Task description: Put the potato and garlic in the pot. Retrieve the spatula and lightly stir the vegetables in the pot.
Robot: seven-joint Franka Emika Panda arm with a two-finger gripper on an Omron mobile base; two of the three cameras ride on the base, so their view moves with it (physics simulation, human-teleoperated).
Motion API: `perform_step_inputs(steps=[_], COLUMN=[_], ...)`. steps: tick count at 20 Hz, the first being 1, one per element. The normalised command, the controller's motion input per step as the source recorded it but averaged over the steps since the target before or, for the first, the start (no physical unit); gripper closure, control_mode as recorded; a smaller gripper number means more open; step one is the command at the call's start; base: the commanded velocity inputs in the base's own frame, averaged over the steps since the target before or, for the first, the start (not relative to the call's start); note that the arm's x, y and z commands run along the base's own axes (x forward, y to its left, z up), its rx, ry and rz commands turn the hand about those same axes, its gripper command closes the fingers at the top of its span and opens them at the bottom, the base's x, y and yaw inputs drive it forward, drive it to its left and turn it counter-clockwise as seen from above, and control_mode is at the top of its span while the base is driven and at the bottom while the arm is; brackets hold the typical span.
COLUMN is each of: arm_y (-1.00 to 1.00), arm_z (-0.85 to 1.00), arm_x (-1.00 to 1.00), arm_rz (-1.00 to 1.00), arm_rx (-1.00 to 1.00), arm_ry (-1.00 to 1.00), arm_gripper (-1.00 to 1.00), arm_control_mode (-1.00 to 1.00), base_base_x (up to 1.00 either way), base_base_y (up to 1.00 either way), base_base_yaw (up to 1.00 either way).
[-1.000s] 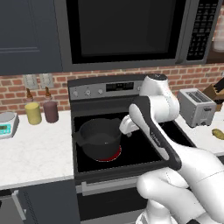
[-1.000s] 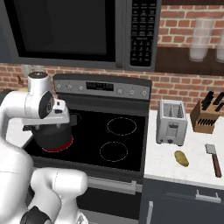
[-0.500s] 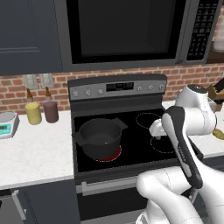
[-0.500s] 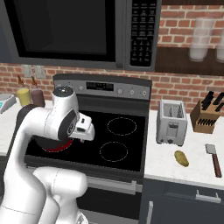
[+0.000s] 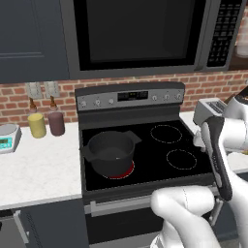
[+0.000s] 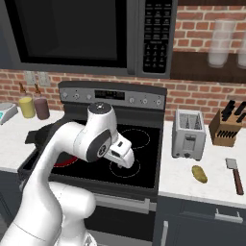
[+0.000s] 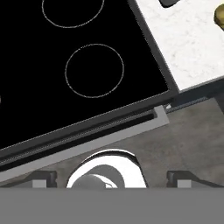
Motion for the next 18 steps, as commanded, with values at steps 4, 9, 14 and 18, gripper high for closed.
perform_step_inputs(steps=[4,9,14,18], arm_y=[-1.00,-1.00,-1.00,-0.85], arm_z=[-0.09,-0.21,-0.29,-0.16], arm_x=[0.10,0.26,0.49,0.53], arm_rz=[-0.29,-0.27,-0.24,-0.09], arm_rx=[0.00,0.00,0.00,0.02], arm_ry=[0.08,0.06,0.10,0.10], arm_gripper=[-1.00,-1.00,-1.00,-1.00], arm_control_mode=[-1.00,-1.00,-1.00,-1.00], base_base_x=[0.00,0.00,0.00,0.00], base_base_y=[0.00,0.00,0.00,0.00], base_base_yaw=[0.00,0.00,0.00,0.00])
